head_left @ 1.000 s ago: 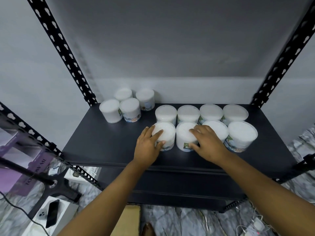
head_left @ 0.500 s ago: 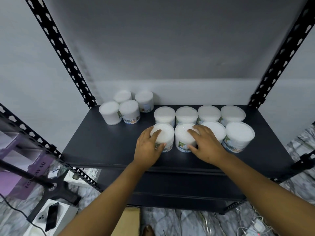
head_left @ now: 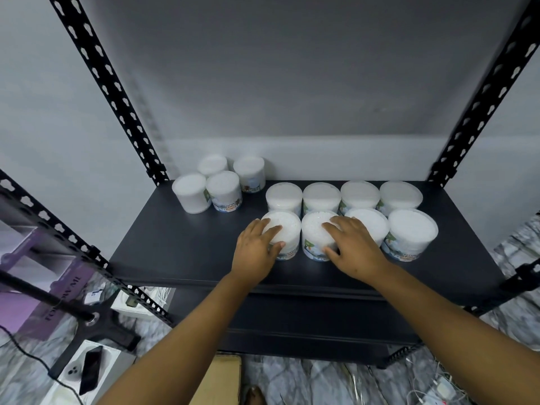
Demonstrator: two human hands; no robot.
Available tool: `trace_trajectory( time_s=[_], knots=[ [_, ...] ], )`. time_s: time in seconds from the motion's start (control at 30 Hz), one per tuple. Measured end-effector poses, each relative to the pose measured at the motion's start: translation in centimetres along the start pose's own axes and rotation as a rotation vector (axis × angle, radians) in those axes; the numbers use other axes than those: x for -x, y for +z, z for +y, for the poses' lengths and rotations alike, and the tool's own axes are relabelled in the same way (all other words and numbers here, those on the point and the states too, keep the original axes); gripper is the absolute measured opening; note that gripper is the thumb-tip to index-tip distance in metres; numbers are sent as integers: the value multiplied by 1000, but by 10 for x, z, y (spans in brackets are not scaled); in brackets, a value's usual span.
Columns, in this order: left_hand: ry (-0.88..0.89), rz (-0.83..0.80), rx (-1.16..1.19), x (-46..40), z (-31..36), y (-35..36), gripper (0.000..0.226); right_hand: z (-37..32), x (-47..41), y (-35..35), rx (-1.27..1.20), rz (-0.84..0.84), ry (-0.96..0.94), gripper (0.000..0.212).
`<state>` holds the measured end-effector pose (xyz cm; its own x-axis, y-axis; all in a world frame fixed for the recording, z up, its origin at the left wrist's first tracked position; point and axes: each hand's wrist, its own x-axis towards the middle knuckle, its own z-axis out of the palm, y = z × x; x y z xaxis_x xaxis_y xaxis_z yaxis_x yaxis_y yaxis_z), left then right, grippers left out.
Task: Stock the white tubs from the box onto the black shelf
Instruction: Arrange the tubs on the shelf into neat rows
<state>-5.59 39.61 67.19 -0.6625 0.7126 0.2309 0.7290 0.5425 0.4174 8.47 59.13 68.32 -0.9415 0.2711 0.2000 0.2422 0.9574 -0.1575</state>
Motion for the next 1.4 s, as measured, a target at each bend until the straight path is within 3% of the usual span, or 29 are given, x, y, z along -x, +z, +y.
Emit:
trace_trajectory(
  time_s=[0.87,1.4],
  knots=[
    [-27,-69,123,-3,0,-6,47,-2,3,2,70,20,39,49],
    [1,0,138,-4,-5,-5,55,-1,5,1,37,20,40,56]
  ],
)
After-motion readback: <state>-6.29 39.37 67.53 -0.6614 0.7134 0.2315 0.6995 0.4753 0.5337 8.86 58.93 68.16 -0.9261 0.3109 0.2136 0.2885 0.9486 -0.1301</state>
